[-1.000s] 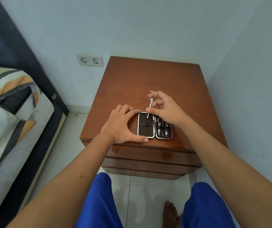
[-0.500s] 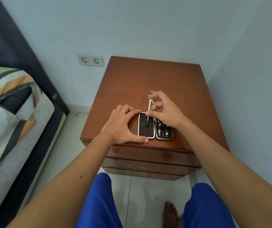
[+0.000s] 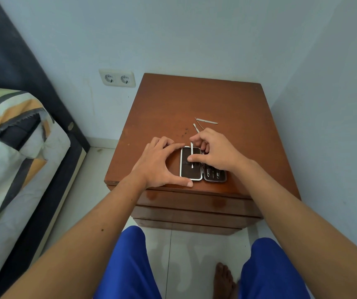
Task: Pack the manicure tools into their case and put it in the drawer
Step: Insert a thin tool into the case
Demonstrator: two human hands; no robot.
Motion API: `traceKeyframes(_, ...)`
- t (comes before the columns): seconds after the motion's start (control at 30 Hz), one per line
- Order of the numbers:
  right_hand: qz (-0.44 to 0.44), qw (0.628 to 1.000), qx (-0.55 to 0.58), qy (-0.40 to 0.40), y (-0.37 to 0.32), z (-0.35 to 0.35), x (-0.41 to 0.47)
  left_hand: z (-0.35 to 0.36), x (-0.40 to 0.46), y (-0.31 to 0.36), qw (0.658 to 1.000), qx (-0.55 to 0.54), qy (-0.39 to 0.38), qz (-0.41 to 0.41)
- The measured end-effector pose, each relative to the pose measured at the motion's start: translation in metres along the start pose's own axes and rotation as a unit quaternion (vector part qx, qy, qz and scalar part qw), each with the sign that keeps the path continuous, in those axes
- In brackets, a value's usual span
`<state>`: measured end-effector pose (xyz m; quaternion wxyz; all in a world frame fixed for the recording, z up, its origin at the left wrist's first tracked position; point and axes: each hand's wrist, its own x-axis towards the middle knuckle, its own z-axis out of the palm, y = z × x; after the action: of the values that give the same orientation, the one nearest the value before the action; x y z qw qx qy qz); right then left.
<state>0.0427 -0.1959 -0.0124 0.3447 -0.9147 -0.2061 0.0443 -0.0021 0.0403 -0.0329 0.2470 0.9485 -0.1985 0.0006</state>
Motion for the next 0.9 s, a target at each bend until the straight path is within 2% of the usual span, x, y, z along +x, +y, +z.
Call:
traceKeyframes(0.17, -0.001, 0.998, -0.056, -0.028, -0.008, -0.008, -0.009, -0.002, 0.001, -0.004, 1.0, -0.022, -0.013, -0.001)
traceKeyframes(0.33, 0.001, 0.997, -0.055, -0.049, -0.01, -0.008, -0.02, -0.002, 0.001, -0.002, 1.0, -0.017, -0.013, 0.001)
traceKeyframes(0.67, -0.004, 0.998, -0.04, -0.039, -0.007, -0.002, -0.034, -0.002, 0.001, -0.004, 0.999, -0.032, -0.017, 0.005)
traceKeyframes(0.73, 0.01, 1.0, -0.023, -0.008, -0.006, -0.004, -0.031, -0.002, 0.001, -0.005, 0.999, -0.033, -0.018, 0.005)
traceKeyframes(0.9, 0.055, 0.99, -0.005, 0.13, 0.004, -0.014, -0.008, -0.003, 0.001, -0.006, 0.999, -0.034, -0.03, 0.003)
